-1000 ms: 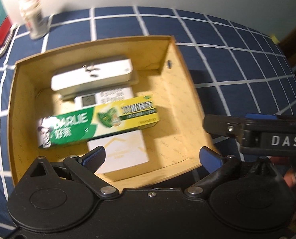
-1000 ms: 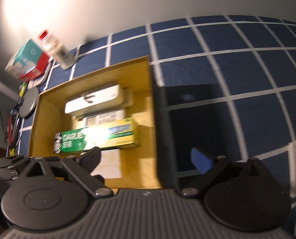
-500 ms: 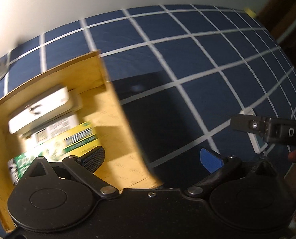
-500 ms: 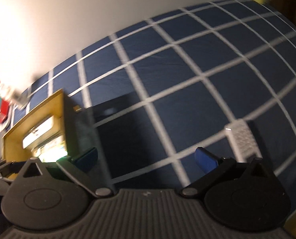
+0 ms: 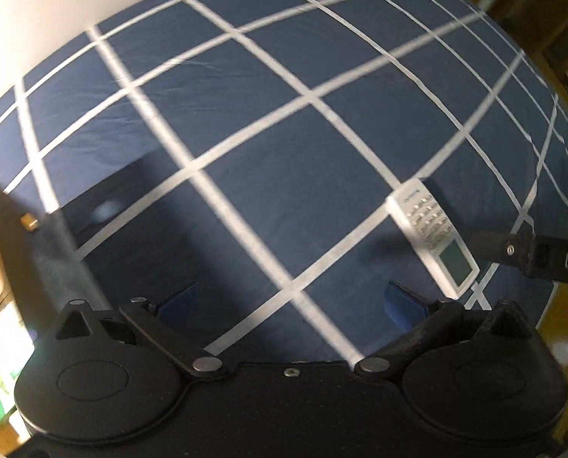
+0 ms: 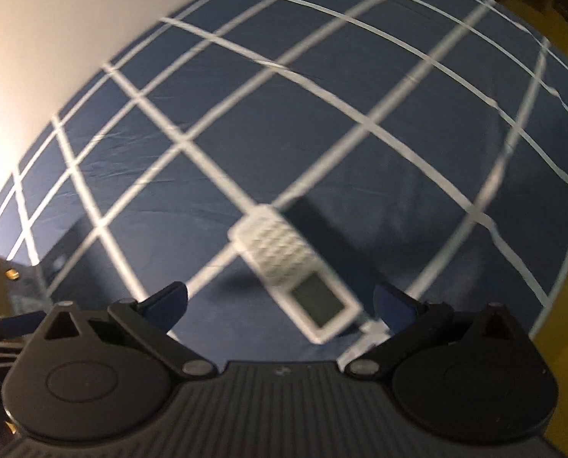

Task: Organize objects
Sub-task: 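Move the right tool toward the white GREE remote on the bedspread, then close the right gripper on the white GREE remote and lift it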

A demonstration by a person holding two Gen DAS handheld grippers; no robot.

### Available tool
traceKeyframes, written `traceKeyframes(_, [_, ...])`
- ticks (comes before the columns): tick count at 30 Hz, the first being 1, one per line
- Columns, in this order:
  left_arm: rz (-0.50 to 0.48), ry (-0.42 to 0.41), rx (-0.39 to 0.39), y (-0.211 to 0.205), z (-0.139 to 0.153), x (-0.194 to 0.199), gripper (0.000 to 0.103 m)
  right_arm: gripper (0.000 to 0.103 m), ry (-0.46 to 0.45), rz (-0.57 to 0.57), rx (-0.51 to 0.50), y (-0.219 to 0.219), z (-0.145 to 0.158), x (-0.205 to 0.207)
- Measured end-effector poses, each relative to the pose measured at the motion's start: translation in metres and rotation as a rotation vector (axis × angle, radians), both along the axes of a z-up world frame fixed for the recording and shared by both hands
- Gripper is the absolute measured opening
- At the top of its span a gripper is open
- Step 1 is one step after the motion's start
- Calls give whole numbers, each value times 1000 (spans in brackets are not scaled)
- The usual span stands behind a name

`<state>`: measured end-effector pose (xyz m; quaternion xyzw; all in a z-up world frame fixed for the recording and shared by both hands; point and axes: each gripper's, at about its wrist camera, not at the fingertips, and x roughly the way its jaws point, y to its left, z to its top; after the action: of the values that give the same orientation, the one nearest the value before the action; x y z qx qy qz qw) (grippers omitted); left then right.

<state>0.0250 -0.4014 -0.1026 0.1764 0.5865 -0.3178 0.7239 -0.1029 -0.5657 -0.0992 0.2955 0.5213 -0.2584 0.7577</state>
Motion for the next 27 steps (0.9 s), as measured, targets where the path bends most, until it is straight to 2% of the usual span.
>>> traceKeyframes(5, [-47, 5, 44, -32, -19, -2, 103, 103, 33, -41, 31, -18, -25, -14])
traceKeyframes(11, [-62, 29, 81, -45, -38, -2, 103, 100, 66, -41, 70, -23, -52, -15])
traceKeyframes(17, [-59, 46, 111, -48, -52, -2, 103, 85, 92, -33, 107, -21, -73, -10])
traceKeyframes(21, [-74, 48, 122, -52, -55, -5, 103, 71, 112, -23, 113, -20, -81, -9])
traceKeyframes(25, [-73, 54, 119, -55, -55, -6, 103, 68, 99, -16, 132, -22, -81, -10])
traceKeyframes(27, [-76, 56, 118, -58, -55, -6, 103, 68, 112, -10, 108, -23, -79, -11])
